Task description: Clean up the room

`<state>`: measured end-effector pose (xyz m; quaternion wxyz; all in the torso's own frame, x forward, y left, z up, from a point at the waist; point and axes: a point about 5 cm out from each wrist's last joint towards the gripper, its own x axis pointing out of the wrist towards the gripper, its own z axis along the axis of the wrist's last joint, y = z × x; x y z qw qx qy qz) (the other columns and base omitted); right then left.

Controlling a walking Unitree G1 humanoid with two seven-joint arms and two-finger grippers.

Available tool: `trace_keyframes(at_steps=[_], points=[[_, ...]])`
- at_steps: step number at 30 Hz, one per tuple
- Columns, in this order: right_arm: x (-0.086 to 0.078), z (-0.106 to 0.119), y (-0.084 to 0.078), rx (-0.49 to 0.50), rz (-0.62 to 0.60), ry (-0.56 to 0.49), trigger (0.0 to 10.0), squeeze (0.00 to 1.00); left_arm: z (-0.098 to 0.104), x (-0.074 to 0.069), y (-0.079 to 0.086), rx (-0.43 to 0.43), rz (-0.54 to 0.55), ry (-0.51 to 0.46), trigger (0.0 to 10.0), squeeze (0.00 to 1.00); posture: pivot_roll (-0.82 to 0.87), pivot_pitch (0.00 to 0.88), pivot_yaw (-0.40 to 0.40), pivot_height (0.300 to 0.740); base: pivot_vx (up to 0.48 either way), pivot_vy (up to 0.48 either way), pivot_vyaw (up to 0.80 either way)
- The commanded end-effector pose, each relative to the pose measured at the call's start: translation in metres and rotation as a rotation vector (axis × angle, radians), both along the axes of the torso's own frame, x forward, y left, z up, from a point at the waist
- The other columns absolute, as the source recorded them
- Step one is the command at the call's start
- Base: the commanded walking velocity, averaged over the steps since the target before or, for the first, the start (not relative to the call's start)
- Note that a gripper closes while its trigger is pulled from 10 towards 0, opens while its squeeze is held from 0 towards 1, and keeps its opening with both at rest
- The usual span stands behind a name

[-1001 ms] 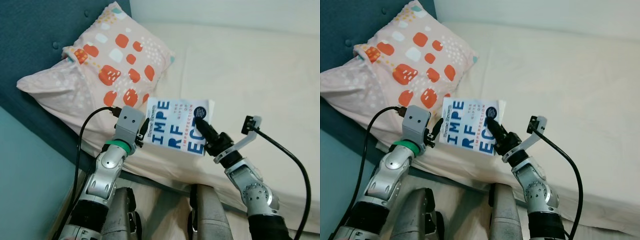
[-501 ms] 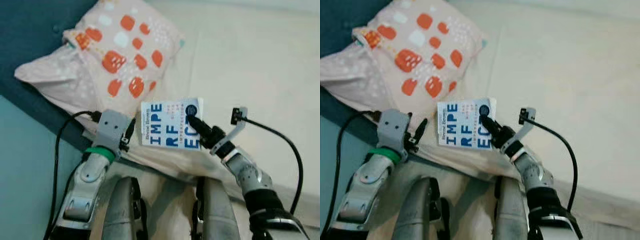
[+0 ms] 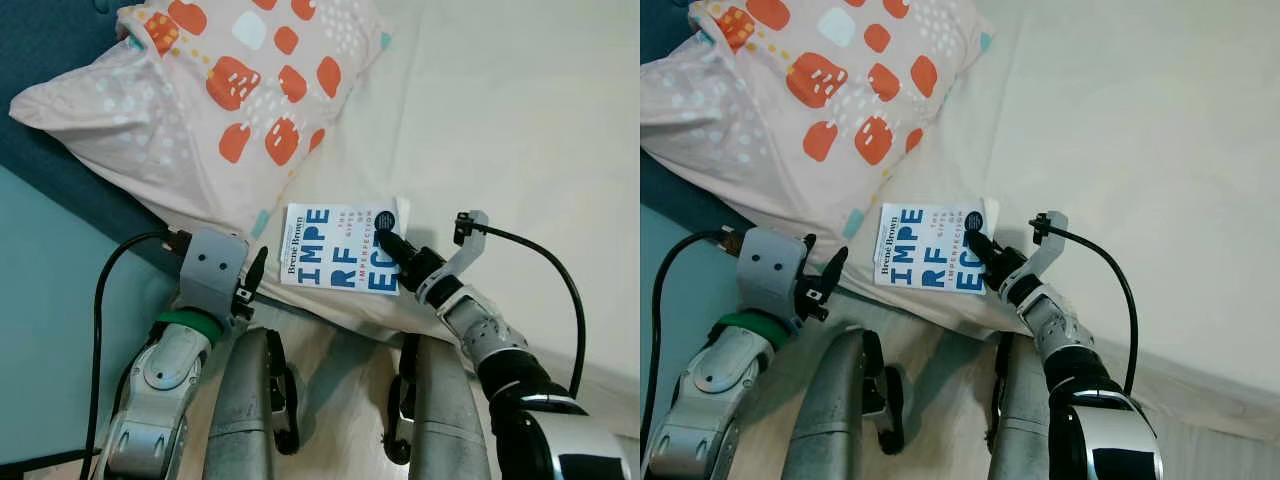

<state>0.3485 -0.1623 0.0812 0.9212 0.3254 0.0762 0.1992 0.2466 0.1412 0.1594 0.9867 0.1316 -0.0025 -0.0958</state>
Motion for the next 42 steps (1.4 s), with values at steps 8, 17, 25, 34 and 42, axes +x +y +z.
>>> trace_keyframes(at_steps=[8, 17, 25, 34, 42], points=[[0.003, -0.004, -0.021, -0.080, -0.235, 0.020, 10.0, 0.00, -0.003, -0.005, -0.001, 0.017, 0.006, 0.050, 10.0, 0.00, 0.21, 0.326, 0.147, 0.605, 0.000, 0.000, 0.00], [0.005, -0.002, -0.023, -0.074, -0.242, 0.034, 10.0, 0.00, -0.002, -0.005, 0.001, 0.027, 0.006, 0.059, 10.0, 0.00, 0.21, 0.323, 0.148, 0.605, 0.000, 0.000, 0.00], [0.009, 0.002, -0.029, -0.094, -0.250, 0.044, 10.0, 1.00, -0.003, -0.006, 0.000, 0.030, 0.014, 0.068, 10.0, 0.00, 0.20, 0.321, 0.143, 0.605, 0.000, 0.000, 0.00], [0.012, 0.014, -0.039, -0.069, -0.277, -0.010, 10.0, 0.48, -0.007, 0.000, -0.003, 0.028, 0.012, 0.071, 10.0, 0.00, 0.17, 0.293, 0.133, 0.605, 0.000, 0.000, 0.00], [0.012, 0.028, -0.050, -0.020, -0.304, -0.132, 10.0, 0.00, -0.010, 0.011, -0.010, 0.012, 0.000, 0.054, 10.0, 0.00, 0.12, 0.236, 0.108, 0.605, 0.000, 0.000, 0.00]])
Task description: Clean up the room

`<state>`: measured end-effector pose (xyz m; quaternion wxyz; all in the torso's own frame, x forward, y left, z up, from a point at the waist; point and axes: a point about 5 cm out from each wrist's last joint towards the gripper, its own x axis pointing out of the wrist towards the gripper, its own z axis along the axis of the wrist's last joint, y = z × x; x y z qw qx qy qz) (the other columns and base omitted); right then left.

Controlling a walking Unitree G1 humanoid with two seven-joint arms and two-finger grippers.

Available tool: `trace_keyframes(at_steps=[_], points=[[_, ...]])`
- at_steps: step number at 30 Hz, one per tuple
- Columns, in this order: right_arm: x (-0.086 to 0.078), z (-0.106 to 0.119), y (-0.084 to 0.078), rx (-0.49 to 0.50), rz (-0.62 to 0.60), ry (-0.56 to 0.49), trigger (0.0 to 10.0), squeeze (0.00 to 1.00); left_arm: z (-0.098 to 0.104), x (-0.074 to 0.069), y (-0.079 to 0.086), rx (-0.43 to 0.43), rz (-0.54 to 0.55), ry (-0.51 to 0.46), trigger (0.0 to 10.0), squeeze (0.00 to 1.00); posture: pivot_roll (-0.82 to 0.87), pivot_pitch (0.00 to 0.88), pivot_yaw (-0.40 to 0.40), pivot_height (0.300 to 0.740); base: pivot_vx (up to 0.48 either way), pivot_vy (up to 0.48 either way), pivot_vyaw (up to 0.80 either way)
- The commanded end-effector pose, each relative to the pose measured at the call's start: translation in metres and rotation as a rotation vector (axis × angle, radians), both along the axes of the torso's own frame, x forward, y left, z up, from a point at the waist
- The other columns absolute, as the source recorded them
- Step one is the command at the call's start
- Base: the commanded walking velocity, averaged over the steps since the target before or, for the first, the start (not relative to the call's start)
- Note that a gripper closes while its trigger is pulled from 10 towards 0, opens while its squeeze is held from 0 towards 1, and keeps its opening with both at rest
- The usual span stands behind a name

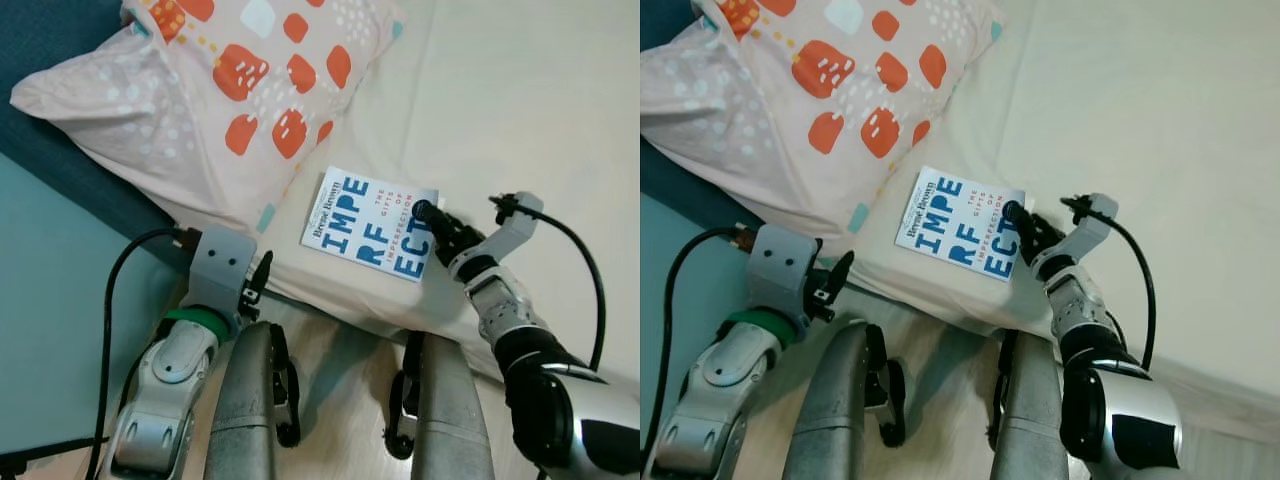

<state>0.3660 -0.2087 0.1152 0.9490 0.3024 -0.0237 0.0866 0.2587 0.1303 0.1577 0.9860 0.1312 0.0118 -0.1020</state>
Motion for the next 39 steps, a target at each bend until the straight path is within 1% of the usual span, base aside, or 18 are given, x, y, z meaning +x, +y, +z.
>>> trace_keyframes(at_steps=[1, 2, 5, 7, 8, 10, 11, 12, 13, 15, 16, 18, 19, 20, 21, 26, 32, 39], points=[[-0.006, -0.006, -0.003, 0.018, -0.021, -0.011, 10.0, 0.00, -0.009, -0.001, 0.001, 0.010, 0.008, 0.024, 10.0, 0.00, 0.12, 0.236, 0.108, 0.605, 0.000, 0.000, 0.00], [-0.007, -0.001, -0.007, -0.006, -0.036, -0.061, 10.0, 0.00, -0.010, 0.001, -0.001, 0.007, 0.004, 0.022, 10.0, 0.00, 0.10, 0.217, 0.100, 0.605, 0.000, 0.000, 0.00], [-0.008, 0.004, -0.009, -0.025, -0.045, -0.096, 10.0, 0.00, -0.011, 0.002, -0.002, 0.005, 0.001, 0.020, 10.0, 0.00, 0.10, 0.217, 0.100, 0.605, 0.000, 0.000, 0.00], [-0.020, 0.015, -0.010, -0.155, -0.079, -0.196, 10.0, 0.00, -0.013, 0.006, -0.006, -0.003, -0.022, 0.018, 10.0, 0.00, 0.05, 0.178, 0.102, 0.605, 0.000, 0.000, 0.00], [-0.020, 0.015, -0.010, -0.155, -0.079, -0.196, 10.0, 0.00, -0.013, 0.006, -0.006, -0.003, -0.022, 0.018, 10.0, 0.00, 0.05, 0.178, 0.102, 0.605, 0.000, 0.000, 0.00], [-0.040, 0.023, -0.004, -0.308, -0.104, -0.265, 10.0, 0.00, -0.014, 0.010, -0.011, -0.008, -0.055, 0.016, 10.0, 0.00, 0.01, 0.147, 0.102, 0.605, 0.000, 0.000, 0.00], [-0.045, 0.025, -0.001, -0.353, -0.112, -0.277, 10.0, 0.00, -0.014, 0.012, -0.012, -0.009, -0.063, 0.014, 10.0, 0.00, 0.01, 0.147, 0.102, 0.605, 0.000, 0.000, 0.00], [-0.045, 0.025, -0.001, -0.353, -0.112, -0.277, 10.0, 0.00, -0.014, 0.012, -0.012, -0.009, -0.063, 0.014, 10.0, 0.00, 0.01, 0.147, 0.102, 0.605, 0.000, 0.000, 0.00], [-0.051, 0.024, 0.004, -0.395, -0.106, -0.285, 10.0, 0.00, -0.015, 0.014, -0.014, -0.011, -0.068, 0.011, 10.0, 0.00, -0.01, 0.119, 0.099, 0.605, 0.000, 0.000, 0.00], [-0.051, 0.024, 0.004, -0.395, -0.106, -0.285, 10.0, 0.00, -0.015, 0.014, -0.014, -0.011, -0.068, 0.011, 10.0, 0.00, -0.01, 0.119, 0.099, 0.605, 0.000, 0.000, 0.00], [-0.063, 0.022, 0.020, -0.460, -0.089, -0.308, 10.0, 0.00, -0.014, 0.021, -0.018, -0.022, -0.076, -0.004, 10.0, 0.00, -0.04, 0.074, 0.093, 0.605, 0.000, 0.000, 0.00], [-0.063, 0.022, 0.020, -0.460, -0.089, -0.308, 10.0, 0.00, -0.014, 0.021, -0.018, -0.022, -0.076, -0.004, 10.0, 0.00, -0.04, 0.074, 0.093, 0.605, 0.000, 0.000, 0.00], [-0.066, 0.021, 0.028, -0.476, -0.085, -0.325, 10.0, 0.00, -0.015, 0.025, -0.020, -0.037, -0.077, -0.002, 10.0, 0.00, -0.06, 0.052, 0.093, 0.605, 0.000, 0.000, 0.00], [-0.066, 0.021, 0.028, -0.476, -0.085, -0.325, 10.0, 0.00, -0.015, 0.025, -0.020, -0.037, -0.077, -0.002, 10.0, 0.00, -0.06, 0.052, 0.093, 0.605, 0.000, 0.000, 0.00], [-0.067, 0.021, 0.036, -0.495, -0.091, -0.344, 10.0, 0.00, -0.018, 0.030, -0.021, -0.078, -0.066, 0.023, 10.0, 0.00, -0.07, 0.032, 0.091, 0.605, 0.000, 0.000, 0.00], [-0.064, 0.017, 0.044, -0.502, -0.116, -0.353, 10.0, 0.00, -0.029, 0.039, -0.019, -0.138, -0.030, 0.083, 10.0, 0.00, -0.08, 0.000, 0.082, 0.610, 0.000, 0.000, 0.00], [-0.061, 0.015, 0.047, -0.512, -0.111, -0.347, 10.0, 0.00, -0.033, 0.044, -0.012, -0.155, 0.003, 0.100, 10.0, 0.00, -0.08, 0.000, 0.077, 0.625, 0.000, 0.000, 0.00], [-0.066, 0.017, 0.062, -0.535, -0.082, -0.304, 10.0, 0.00, -0.038, 0.052, -0.012, -0.148, 0.017, 0.084, 10.0, 0.00, -0.07, 0.000, 0.050, 0.660, 0.000, 0.000, 0.00]])
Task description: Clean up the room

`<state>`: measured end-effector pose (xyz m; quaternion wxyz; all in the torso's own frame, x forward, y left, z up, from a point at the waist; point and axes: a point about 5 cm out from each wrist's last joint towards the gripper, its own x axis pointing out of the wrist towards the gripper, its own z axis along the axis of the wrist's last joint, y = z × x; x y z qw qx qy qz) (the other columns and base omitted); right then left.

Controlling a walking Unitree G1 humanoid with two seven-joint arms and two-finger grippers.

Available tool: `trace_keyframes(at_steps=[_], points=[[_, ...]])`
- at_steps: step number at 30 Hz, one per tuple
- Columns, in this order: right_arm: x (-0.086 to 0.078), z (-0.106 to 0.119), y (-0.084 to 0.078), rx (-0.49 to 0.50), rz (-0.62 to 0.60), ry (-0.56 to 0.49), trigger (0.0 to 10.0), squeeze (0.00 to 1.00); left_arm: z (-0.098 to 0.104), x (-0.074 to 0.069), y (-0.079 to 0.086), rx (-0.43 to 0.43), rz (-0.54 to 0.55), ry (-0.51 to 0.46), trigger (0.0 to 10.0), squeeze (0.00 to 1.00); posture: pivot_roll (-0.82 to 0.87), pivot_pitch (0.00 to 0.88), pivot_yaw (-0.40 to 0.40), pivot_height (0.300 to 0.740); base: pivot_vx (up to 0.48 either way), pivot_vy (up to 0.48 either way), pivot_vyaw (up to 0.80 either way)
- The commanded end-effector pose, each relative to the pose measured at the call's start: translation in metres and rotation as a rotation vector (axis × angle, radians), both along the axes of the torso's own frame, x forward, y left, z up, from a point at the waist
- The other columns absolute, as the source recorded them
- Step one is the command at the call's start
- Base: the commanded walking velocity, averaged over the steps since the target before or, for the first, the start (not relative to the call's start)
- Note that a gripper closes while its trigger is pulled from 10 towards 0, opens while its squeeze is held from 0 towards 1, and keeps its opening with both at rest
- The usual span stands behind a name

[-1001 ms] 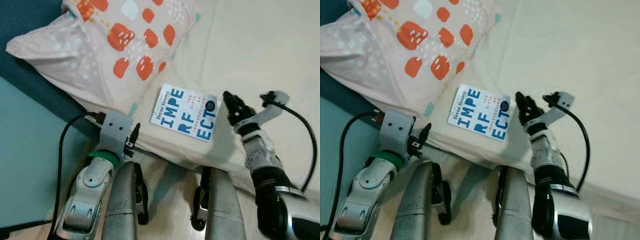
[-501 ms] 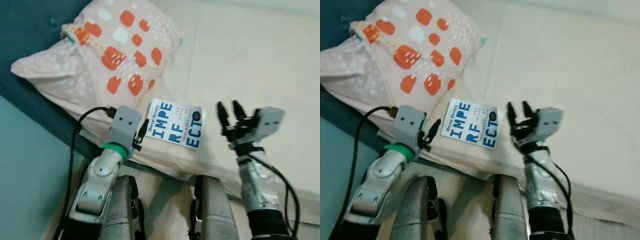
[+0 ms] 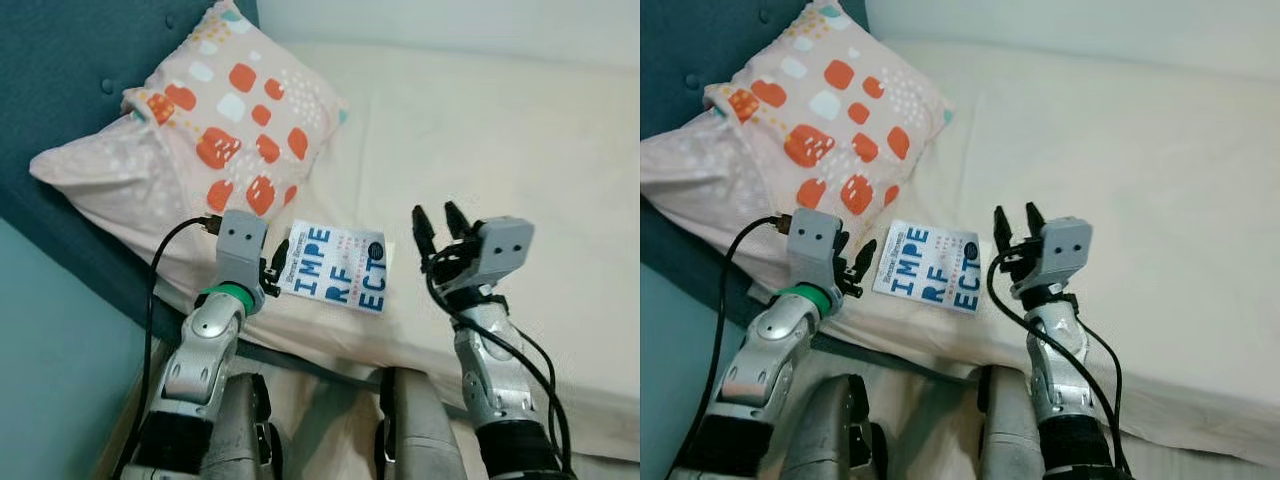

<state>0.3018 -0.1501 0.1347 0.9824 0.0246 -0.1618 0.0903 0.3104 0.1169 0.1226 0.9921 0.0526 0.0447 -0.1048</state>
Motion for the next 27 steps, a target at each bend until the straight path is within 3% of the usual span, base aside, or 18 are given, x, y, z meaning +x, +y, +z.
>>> trace_keyframes(at_steps=[1, 9, 16, 27], points=[[-0.002, -0.002, 0.004, -0.004, 0.010, 0.015, 10.0, 0.00, -0.003, 0.001, 0.002, 0.002, 0.010, 0.003, 10.0, 0.00, -0.07, 0.000, 0.050, 0.660, 0.000, 0.000, 0.00], [0.000, -0.006, 0.009, -0.019, 0.024, 0.011, 10.0, 0.00, -0.004, 0.006, -0.005, 0.001, 0.003, -0.017, 10.0, 0.00, -0.08, 0.000, 0.039, 0.680, 0.000, 0.000, 0.00], [0.003, -0.003, -0.001, -0.039, -0.002, 0.020, 10.0, 0.00, -0.001, 0.013, -0.019, -0.001, -0.035, -0.057, 10.0, 0.00, -0.08, 0.000, 0.034, 0.705, 0.000, 0.000, 0.00], [0.002, -0.003, -0.002, -0.042, -0.010, 0.020, 10.0, 0.00, 0.000, 0.016, -0.024, -0.006, -0.038, -0.072, 10.0, 0.00, -0.08, 0.000, 0.036, 0.735, 0.000, 0.000, 0.00]])
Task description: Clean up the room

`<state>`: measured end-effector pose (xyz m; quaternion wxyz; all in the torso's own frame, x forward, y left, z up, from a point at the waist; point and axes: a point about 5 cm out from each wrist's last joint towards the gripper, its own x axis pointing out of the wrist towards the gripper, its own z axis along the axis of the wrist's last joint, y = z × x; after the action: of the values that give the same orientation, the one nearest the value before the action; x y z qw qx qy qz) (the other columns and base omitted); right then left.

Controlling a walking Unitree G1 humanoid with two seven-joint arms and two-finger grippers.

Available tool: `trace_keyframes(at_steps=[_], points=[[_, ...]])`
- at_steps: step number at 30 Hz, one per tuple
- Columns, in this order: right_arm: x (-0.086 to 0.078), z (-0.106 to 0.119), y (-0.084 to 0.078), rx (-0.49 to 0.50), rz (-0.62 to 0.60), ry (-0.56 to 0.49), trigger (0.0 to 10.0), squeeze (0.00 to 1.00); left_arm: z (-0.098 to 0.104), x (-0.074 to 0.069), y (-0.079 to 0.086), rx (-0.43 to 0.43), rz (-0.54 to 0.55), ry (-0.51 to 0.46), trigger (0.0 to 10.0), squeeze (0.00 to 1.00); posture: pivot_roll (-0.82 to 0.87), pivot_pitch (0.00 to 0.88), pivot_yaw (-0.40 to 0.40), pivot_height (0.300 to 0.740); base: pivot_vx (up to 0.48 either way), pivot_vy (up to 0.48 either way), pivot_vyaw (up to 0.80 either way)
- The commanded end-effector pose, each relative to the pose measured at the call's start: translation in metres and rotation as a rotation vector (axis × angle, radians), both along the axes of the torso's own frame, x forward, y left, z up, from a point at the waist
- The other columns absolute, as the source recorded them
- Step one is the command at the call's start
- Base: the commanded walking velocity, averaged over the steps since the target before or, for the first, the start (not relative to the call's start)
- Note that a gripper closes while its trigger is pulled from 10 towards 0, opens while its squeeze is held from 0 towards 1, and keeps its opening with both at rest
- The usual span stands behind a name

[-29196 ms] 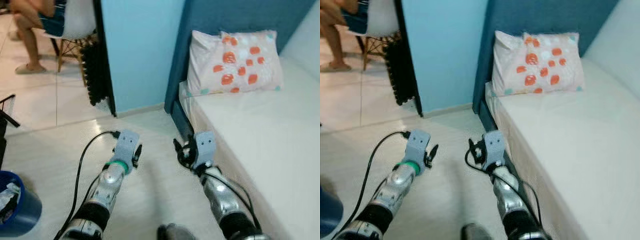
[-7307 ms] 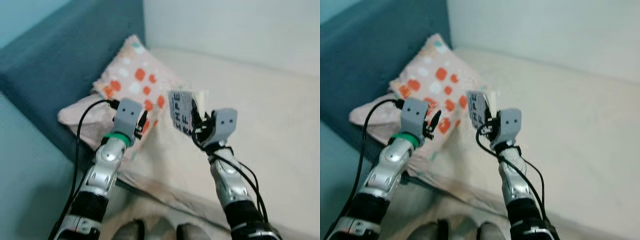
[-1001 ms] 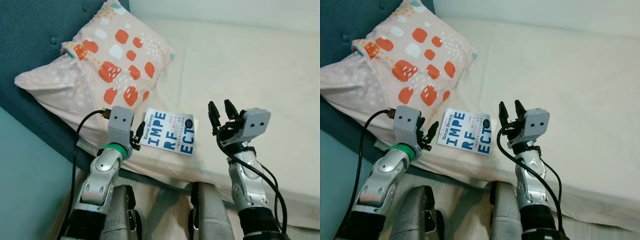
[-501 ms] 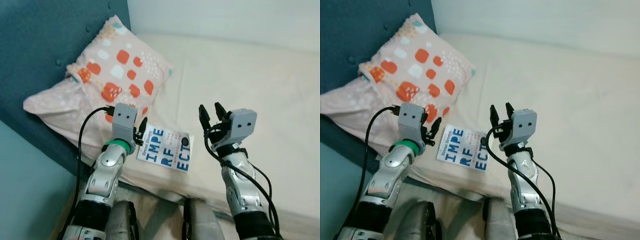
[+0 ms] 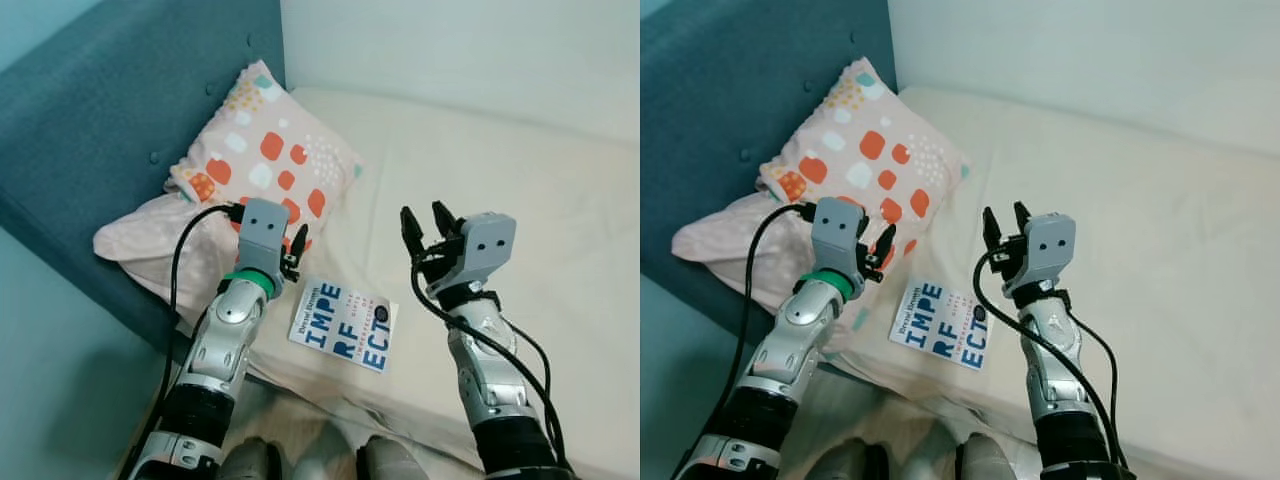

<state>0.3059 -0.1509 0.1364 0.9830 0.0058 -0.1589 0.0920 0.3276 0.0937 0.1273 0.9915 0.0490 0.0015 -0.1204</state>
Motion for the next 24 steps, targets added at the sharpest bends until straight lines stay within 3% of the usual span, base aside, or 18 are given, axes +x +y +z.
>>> trace_keyframes(at_steps=[1, 24], points=[[-0.0018, -0.0045, -0.0009, -0.004, -0.007, 0.018, 10.0, 0.00, -0.0050, -0.0013, -0.0012, 0.011, -0.003, 0.011, 10.0, 0.00, -0.08, 0.000, 0.036, 0.735, 0.000, 0.000, 0.00], [-0.0013, -0.0097, 0.0016, 0.016, -0.025, 0.039, 10.0, 0.00, -0.0080, -0.0006, -0.0006, 0.013, 0.002, -0.001, 10.0, 0.00, -0.08, 0.000, 0.044, 0.740, 0.000, 0.000, 0.00]])
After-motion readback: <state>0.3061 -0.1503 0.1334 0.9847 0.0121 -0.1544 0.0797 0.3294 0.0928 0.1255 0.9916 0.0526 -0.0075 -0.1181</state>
